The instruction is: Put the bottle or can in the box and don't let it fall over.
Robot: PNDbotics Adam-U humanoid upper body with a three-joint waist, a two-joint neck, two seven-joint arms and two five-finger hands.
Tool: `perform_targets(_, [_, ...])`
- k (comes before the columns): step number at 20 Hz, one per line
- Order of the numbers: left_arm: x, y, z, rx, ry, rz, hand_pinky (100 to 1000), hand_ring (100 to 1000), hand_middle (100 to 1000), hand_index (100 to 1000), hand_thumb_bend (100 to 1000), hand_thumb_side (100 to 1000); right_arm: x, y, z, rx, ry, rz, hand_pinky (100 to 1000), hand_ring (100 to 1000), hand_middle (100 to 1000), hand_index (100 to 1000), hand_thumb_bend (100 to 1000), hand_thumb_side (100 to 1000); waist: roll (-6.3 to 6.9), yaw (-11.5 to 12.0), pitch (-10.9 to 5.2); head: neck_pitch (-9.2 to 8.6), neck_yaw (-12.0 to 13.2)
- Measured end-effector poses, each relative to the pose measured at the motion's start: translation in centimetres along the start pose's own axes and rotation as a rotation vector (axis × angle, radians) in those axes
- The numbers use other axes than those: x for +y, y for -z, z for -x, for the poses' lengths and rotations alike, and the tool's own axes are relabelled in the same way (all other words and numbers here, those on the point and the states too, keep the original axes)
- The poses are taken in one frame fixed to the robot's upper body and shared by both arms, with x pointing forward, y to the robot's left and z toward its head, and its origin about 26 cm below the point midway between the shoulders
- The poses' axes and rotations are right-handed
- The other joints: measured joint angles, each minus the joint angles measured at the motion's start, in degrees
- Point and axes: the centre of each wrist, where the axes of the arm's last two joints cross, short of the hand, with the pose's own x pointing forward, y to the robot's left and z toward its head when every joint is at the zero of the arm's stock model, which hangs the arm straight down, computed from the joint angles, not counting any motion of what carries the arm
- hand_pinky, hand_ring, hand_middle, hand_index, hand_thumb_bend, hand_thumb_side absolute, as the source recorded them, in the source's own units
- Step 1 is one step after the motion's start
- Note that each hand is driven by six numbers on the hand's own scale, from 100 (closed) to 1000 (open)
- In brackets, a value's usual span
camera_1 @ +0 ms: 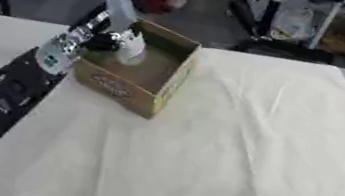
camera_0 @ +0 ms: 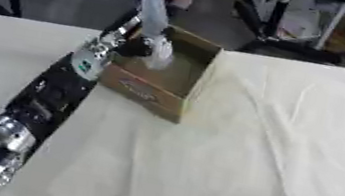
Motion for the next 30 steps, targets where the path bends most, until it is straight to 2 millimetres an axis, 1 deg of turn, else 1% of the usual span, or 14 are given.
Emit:
perform_targets(1, [-0.1,0.0,0.0,0.009,0.03,-0.014,855,1000,978,1000,240,1000,0.0,0.0,0.0,0.0,0.001,-0.002,775,845,867,828,100,555,0.06,0.0,0.0,-0.02,-0.13])
perform_targets(3, [-0.3,-0.2,0.1,0.023,0.079,-0.037,870,1000,1000,1000,290,1000,0.1,0.1,0.0,0.001,0.001,-0.004,775,845,866,827,100,554,0.03,0.09,0.0,-0.05,-0.33])
perform_targets(4, [-0.3,-0.2,0.1,0.032,0.097,-0.035,881,1000,1000,1000,285,1000,0.1,0.1,0.0,0.001,0.001,-0.004,774,845,867,827,100,553,0.01,0.17,0.0,-0.07,-0.47])
perform_targets(5, [-0.4,-0.3,0.2,0.041,0.117,-0.019,904,1000,1000,1000,249,1000,0.1,0.1,0.0,0.001,0.001,-0.005,774,845,866,827,100,553,0.01,0.27,0.0,-0.12,-0.61])
perform_targets(7, [-0.7,-0.4,0.3,0.056,0.17,0.061,938,1000,1000,1000,200,1000,0.1,0.1,0.0,0.0,0.001,-0.005,774,844,866,827,100,553,-0.03,0.5,0.0,-0.21,-0.73])
perform_targets(8, [-0.7,-0.5,0.4,0.063,0.201,0.117,947,1000,1000,1000,190,1000,0.1,0.1,0.0,0.0,0.001,-0.004,774,844,866,827,100,553,-0.08,0.59,0.0,-0.24,-0.82])
perform_targets(10, [-0.8,-0.6,0.5,0.078,0.256,0.222,947,1000,1000,1000,190,1000,0.1,0.1,0.0,0.0,0.001,-0.004,774,845,867,827,100,553,-0.18,0.87,0.0,-0.27,-1.04])
perform_targets(12, [-0.8,-1.0,0.8,0.095,0.284,0.291,939,1000,1000,1000,205,1000,0.1,0.0,0.0,0.0,0.001,-0.003,774,845,867,827,100,553,-0.23,1.06,0.0,-0.27,-1.17])
perform_targets(16, [-0.6,-1.6,1.3,0.125,0.272,0.344,927,1000,1000,1000,259,1000,0.0,-0.1,0.0,0.003,0.001,-0.001,773,845,867,827,100,553,-0.36,1.34,0.0,-0.27,-1.33])
perform_targets(20, [-0.5,-1.9,1.5,0.152,0.223,0.349,918,1000,1000,1000,298,1000,0.0,-0.1,0.0,0.003,0.0,0.0,773,845,867,827,100,553,-0.36,1.44,0.0,-0.27,-1.46])
perform_targets(26, [0.2,-1.9,1.6,0.172,0.161,0.33,915,1000,1000,1000,305,1000,0.0,-0.1,0.0,0.002,0.0,0.0,773,844,866,827,100,552,-0.42,1.54,0.0,-0.27,-1.51])
perform_targets(30, [0.3,-1.7,1.4,0.173,0.145,0.325,915,1000,1000,1000,302,1000,0.0,-0.1,0.0,0.002,0.0,0.0,773,844,866,827,100,552,-0.53,1.54,-0.01,-0.28,-1.51])
